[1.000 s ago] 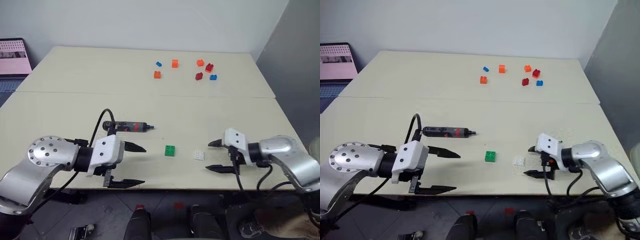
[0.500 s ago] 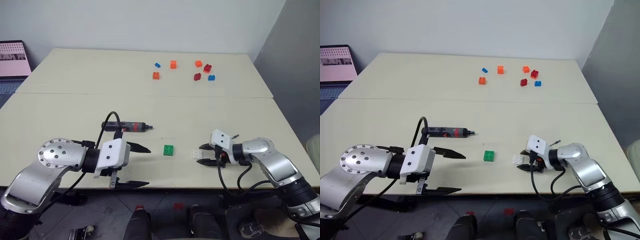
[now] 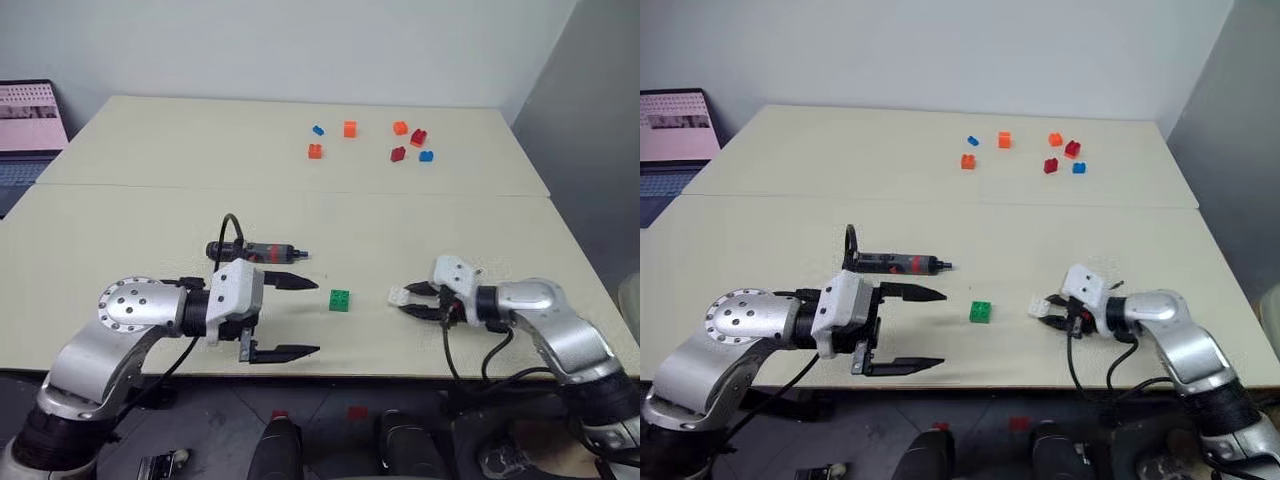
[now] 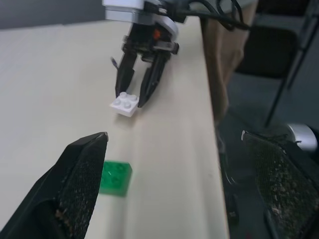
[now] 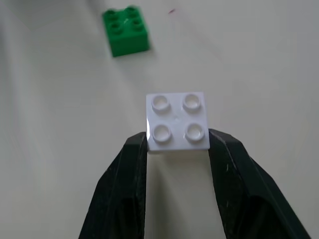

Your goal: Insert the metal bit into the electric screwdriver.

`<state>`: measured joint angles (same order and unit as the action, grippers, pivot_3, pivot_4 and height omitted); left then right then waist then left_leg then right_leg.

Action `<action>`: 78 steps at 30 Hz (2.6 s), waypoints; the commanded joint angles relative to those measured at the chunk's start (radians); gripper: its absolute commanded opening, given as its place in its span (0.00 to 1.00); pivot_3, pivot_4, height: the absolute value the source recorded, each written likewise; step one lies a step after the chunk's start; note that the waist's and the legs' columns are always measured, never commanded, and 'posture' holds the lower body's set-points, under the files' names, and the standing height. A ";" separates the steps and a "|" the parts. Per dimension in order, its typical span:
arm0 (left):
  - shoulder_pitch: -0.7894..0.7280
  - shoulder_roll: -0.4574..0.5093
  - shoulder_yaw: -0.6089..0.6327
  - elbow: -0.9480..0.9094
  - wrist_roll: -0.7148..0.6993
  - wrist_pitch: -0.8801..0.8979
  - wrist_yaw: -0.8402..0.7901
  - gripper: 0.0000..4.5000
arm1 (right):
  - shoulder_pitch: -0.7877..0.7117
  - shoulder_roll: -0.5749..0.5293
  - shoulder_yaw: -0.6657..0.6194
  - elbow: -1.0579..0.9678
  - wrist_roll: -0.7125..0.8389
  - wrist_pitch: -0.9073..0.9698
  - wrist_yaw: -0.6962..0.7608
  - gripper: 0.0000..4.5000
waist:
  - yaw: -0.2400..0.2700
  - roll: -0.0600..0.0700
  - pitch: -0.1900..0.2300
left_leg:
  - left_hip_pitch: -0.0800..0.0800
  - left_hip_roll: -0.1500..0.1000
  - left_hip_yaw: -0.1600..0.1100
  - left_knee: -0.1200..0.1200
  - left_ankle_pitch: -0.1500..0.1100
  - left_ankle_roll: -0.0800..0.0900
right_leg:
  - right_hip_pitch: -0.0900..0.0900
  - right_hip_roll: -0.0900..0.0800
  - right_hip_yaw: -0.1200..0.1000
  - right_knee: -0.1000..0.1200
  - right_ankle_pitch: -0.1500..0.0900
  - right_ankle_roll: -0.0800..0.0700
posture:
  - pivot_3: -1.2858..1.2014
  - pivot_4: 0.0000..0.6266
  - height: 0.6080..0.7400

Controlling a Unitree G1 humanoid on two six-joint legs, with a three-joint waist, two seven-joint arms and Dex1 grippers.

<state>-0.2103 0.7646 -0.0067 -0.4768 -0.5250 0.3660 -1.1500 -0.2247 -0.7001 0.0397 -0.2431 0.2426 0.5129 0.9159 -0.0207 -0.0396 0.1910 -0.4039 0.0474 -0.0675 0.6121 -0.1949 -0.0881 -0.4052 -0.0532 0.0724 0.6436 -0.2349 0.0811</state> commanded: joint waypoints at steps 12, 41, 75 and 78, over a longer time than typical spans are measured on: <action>-0.143 -0.116 -0.084 0.057 -0.008 -0.033 0.005 1.00 | 0.189 0.123 -0.493 0.071 0.013 0.159 -0.462 0.31 | -0.029 0.000 -0.001 | 0.002 0.000 0.000 0.001 0.000 0.000 | 0.001 0.000 0.001 0.001 0.000 0.000 | 0.52 0.24 1.00; -0.043 0.019 0.046 0.010 0.004 0.034 0.087 1.00 | 0.146 -0.054 -0.318 -0.148 0.172 0.050 -0.144 1.00 | -0.038 0.001 0.000 | 0.001 0.000 0.000 0.000 0.000 0.001 | 0.000 0.000 0.001 0.000 -0.001 0.000 | 0.52 0.24 1.00; 0.165 0.238 0.104 0.033 0.149 -0.025 0.019 1.00 | -0.357 0.288 0.439 0.231 -0.129 -0.076 0.032 0.56 | -0.035 -0.001 0.005 | -0.013 0.001 -0.001 -0.002 0.001 0.001 | -0.015 0.001 -0.001 0.002 -0.001 -0.001 | 0.52 0.24 1.00; 0.161 0.222 0.106 0.032 0.129 -0.019 0.020 1.00 | -0.348 0.290 0.437 0.225 -0.135 -0.077 0.033 0.43 | -0.036 -0.001 0.005 | -0.013 0.001 -0.001 -0.002 0.001 0.001 | -0.015 0.001 -0.001 0.002 -0.001 -0.001 | 0.52 0.24 1.00</action>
<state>-0.0359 0.9924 0.0848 -0.4228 -0.3731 0.3451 -1.1274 -0.5727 -0.4113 0.4922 0.0065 0.1074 0.4541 0.9394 -0.0564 -0.0410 0.1965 -0.4170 0.0483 -0.0683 0.6103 -0.1944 -0.0876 -0.4206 -0.0525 0.0715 0.6457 -0.2358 0.0803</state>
